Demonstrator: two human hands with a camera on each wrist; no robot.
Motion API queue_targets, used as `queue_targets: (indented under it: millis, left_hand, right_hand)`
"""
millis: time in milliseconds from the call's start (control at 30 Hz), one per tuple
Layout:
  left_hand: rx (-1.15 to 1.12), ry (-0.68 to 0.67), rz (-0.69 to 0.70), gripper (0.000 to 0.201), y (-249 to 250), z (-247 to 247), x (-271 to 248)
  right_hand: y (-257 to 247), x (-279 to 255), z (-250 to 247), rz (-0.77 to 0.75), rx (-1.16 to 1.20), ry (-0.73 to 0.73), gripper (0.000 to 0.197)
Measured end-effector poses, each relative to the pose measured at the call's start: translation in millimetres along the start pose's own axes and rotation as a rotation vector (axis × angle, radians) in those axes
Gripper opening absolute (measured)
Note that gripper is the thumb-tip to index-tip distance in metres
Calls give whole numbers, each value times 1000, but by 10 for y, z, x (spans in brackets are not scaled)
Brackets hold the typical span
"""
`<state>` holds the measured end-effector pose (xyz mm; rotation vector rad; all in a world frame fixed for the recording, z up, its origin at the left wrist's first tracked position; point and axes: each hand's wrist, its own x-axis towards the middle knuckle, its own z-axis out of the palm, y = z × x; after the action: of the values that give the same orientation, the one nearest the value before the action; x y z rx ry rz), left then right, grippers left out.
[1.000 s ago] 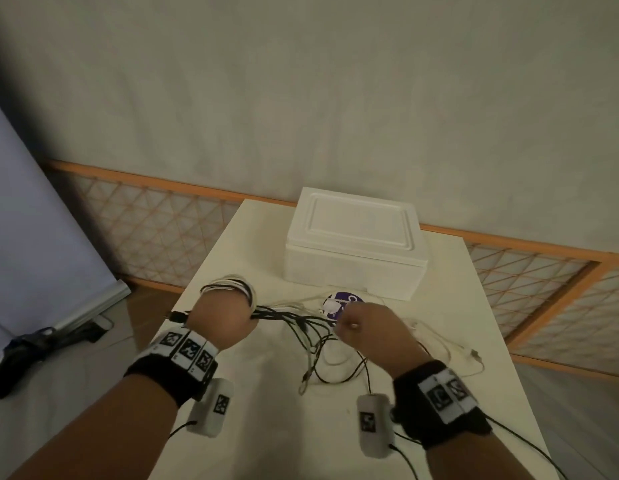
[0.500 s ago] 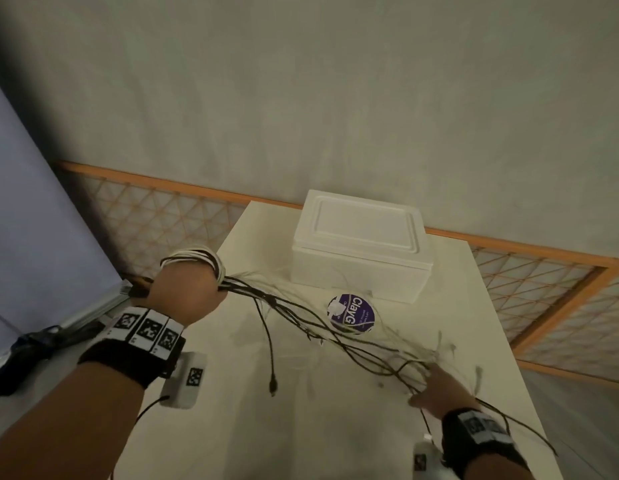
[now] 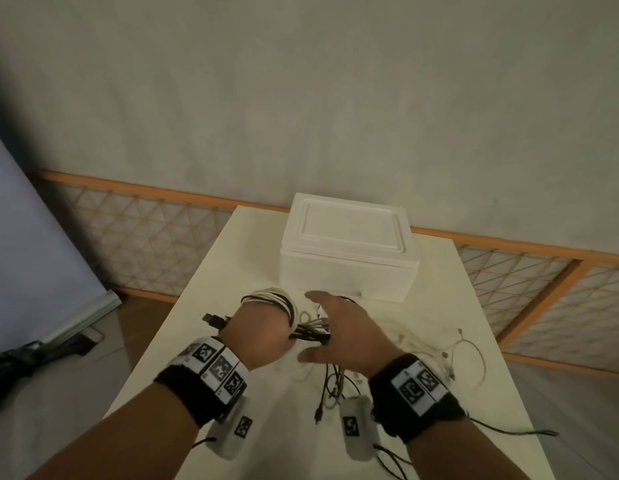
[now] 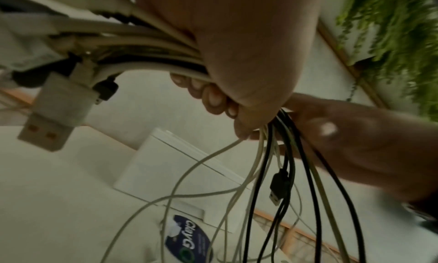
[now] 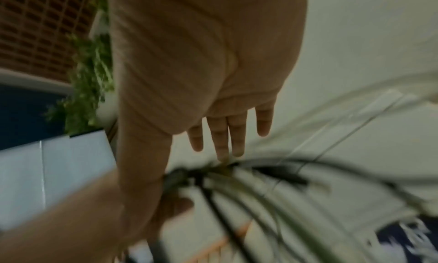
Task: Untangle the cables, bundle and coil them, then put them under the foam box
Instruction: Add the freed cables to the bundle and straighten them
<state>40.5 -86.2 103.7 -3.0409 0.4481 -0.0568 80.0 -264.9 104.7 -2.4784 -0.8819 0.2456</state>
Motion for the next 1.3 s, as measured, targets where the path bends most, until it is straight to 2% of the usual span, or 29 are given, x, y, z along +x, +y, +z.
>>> queue_targets:
  millis: [33,100,133,333,467,567,733,833,900,967,1067,1233,1300]
  left_hand:
    - [31,12,31,21,24,-17,10]
    - [91,32,65,19,-18,28,38]
    - [99,20,69,18,-55,56,36]
    - [90,-20,44,22,-179,168,-38]
    - [51,-14,0,20,-218,175,-4]
    - [51,-27,-77,18,-253,255,-22]
    - [-57,-114,-145,14,-319,386,81]
    - [-70,-127,-121,12,-285,375,141]
    - [-134,-130,-110,18,-239,394,169]
    - [-266,-123,-146,26,-178,418,167]
    - [-466,-117,-201,28,-16,376,86]
    - [-568,-222,-31,26,264,243,-29]
    - [-567,-234,69,33,359,132,-67]
  right_hand:
    - [3,22,112,11,-2,-67,66]
    - [88,11,250,62,88,-97,24]
    - [140,-13,280,83,147,-105,14]
    - [216,-86,260,134,239,-235,21]
    - [231,-121,236,274,287,-314,27]
    - [264,-137,210,340,135,-237,35]
    - [20,-211,42,170,-408,72,18]
    - [-176,-244,-83,28,-634,165,14]
    - [-231,-230,-164,-88,-717,192,15]
    - [-247,-213,-257,-186,-771,218,15]
    - [-212,-189,-402,-309,-761,265,14]
    - [-207,-145,-634,-450,-698,357,28]
    - [-221,-117,-692,-479,-673,404,28]
